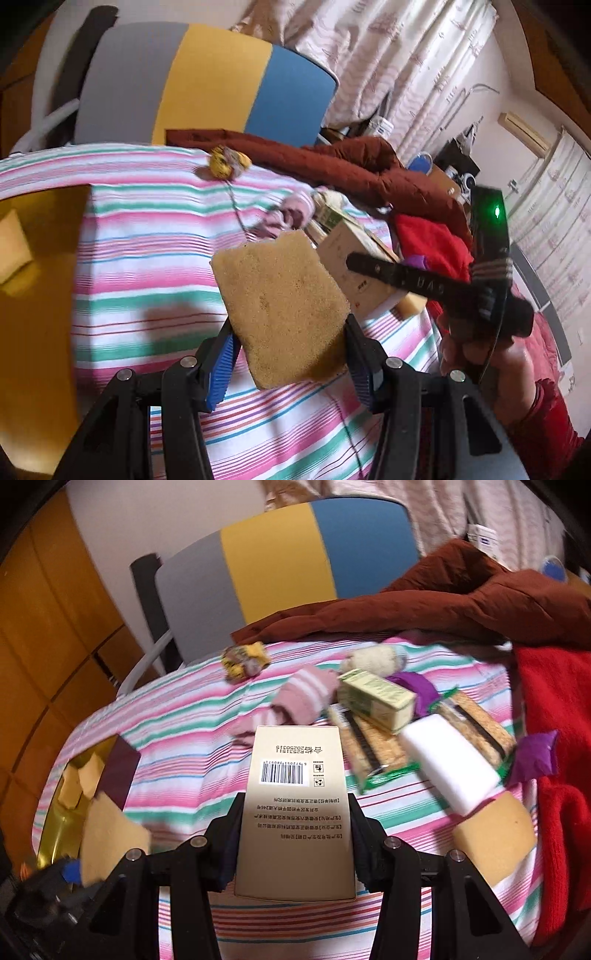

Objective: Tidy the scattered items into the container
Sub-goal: 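Carry the white box and yellow sponge over the gold box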

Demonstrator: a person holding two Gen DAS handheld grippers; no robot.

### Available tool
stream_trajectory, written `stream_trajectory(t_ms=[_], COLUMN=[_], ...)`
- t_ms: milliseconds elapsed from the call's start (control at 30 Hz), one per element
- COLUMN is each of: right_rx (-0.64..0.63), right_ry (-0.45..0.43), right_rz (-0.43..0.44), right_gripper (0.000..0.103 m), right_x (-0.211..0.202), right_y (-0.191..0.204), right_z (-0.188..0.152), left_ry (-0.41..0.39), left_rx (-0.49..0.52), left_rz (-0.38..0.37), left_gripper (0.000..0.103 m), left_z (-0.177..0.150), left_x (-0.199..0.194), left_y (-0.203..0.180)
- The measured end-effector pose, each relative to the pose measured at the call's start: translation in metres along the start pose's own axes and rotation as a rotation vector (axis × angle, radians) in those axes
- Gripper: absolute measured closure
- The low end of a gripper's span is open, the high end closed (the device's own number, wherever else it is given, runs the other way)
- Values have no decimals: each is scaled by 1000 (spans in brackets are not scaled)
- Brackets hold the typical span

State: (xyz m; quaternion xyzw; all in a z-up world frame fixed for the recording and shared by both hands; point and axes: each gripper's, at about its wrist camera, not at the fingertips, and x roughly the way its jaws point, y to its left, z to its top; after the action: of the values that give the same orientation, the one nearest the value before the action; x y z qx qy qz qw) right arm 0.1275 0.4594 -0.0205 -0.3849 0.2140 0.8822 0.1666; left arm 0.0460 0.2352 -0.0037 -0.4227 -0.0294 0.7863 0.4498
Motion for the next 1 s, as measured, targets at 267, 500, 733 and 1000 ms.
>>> stream_trajectory(t_ms=[267,500,733,1000], right_rx=[-51,-147,-221,-285], right_ry=[9,11,79,200], right_rz=[112,231,343,367], right_gripper=[53,53,53,53], right_x=[-2,-2,16,59], right_y=[61,142,227,307], right_z=[-2,1,-5,-22], left_ry=[-78,-127,-119,-27], left_rx=[-78,-161,-256,-300], left_rz=[45,169,287,468], left_gripper=[49,49,48,48], left_z=[3,-3,-13,-24], left_x=[-49,-85,-115,-131], left_y=[41,96,160,231])
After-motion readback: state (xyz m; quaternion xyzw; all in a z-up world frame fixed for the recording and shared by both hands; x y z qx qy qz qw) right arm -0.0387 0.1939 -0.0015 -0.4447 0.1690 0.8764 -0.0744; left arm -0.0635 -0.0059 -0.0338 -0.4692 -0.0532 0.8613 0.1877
